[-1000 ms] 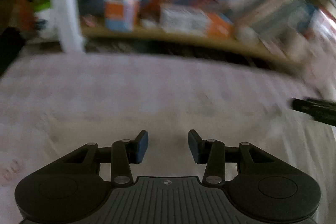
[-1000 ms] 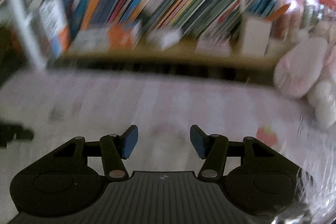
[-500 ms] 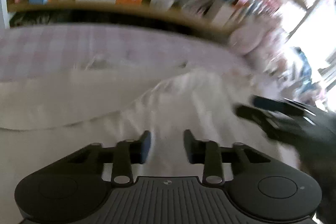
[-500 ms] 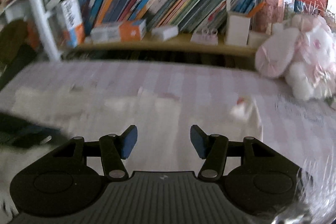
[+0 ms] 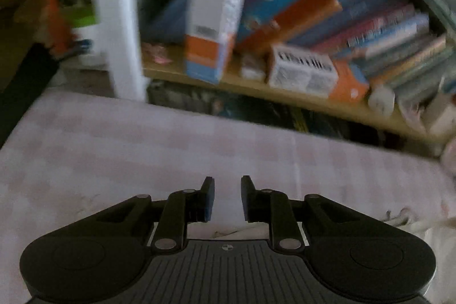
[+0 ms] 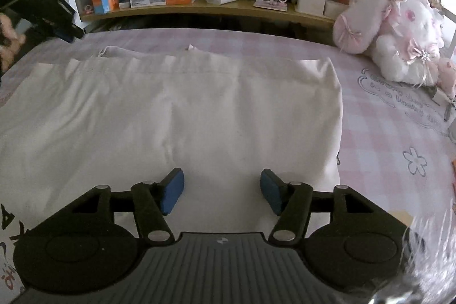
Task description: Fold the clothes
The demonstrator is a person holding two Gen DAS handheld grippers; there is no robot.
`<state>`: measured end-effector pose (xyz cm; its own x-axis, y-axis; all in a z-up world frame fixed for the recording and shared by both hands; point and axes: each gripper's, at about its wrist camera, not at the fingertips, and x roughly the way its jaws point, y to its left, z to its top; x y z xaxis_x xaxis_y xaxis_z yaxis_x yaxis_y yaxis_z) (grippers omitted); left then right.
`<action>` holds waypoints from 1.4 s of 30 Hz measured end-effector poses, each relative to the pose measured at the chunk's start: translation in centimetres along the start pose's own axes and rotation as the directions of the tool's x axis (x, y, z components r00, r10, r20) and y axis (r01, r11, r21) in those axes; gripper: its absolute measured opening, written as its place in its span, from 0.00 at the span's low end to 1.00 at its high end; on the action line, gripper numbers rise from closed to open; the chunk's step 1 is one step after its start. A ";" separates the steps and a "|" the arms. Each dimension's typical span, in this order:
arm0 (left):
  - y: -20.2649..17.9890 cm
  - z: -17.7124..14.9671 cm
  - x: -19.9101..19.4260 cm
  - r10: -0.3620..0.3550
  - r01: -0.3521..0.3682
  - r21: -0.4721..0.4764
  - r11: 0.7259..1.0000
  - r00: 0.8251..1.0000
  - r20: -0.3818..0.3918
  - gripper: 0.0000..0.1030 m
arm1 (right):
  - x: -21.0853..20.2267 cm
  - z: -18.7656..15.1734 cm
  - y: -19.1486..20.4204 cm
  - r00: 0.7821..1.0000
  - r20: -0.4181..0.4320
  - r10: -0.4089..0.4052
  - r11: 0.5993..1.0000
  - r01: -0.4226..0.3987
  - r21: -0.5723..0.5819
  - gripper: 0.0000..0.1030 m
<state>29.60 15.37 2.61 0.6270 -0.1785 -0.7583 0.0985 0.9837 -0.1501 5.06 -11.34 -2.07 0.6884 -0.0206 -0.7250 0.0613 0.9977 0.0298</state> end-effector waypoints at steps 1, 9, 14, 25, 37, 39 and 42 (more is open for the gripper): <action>0.3 -0.7 -1.0 -0.015 0.015 0.000 1.000 1.000 0.005 0.20 | 0.0 0.0 -0.1 1.000 0.000 0.004 1.000 -0.004 -0.001 0.57; 3.1 -11.9 -10.9 -0.048 0.051 0.113 0.992 0.998 -0.030 0.35 | -4.1 -0.7 -2.2 0.999 0.034 0.032 0.998 -0.034 0.052 0.57; 5.4 -17.8 -15.8 0.004 -0.001 0.064 0.998 0.999 -0.048 0.47 | -8.0 -3.2 -4.9 1.000 0.002 0.002 0.996 -0.002 0.092 0.57; 9.9 -22.6 -17.7 -0.054 0.018 -0.287 0.958 0.992 -0.117 0.47 | -9.8 -8.5 -7.9 0.981 -0.122 0.150 0.911 -0.089 0.403 0.46; 14.4 -25.1 -16.7 -0.166 0.078 -0.650 0.756 0.983 -0.074 0.41 | -10.0 -8.5 -7.8 0.979 -0.139 0.147 0.922 -0.085 0.378 0.10; 15.0 -25.4 -16.4 -0.192 0.119 -0.714 0.690 0.981 -0.021 0.31 | -11.4 -7.3 -8.3 0.984 -0.060 0.166 0.906 -0.129 0.404 0.08; 15.8 -26.0 -15.7 -0.216 0.136 -0.778 0.613 0.976 0.000 0.21 | -14.3 -5.4 -9.1 0.979 0.072 0.193 0.881 -0.205 0.426 0.08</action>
<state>1.21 33.24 -4.30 0.5913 -0.3865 -0.7078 -0.4560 0.5636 -0.6888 -9.22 -19.76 4.36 0.7378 0.1672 -0.6540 0.2211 0.8555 0.4682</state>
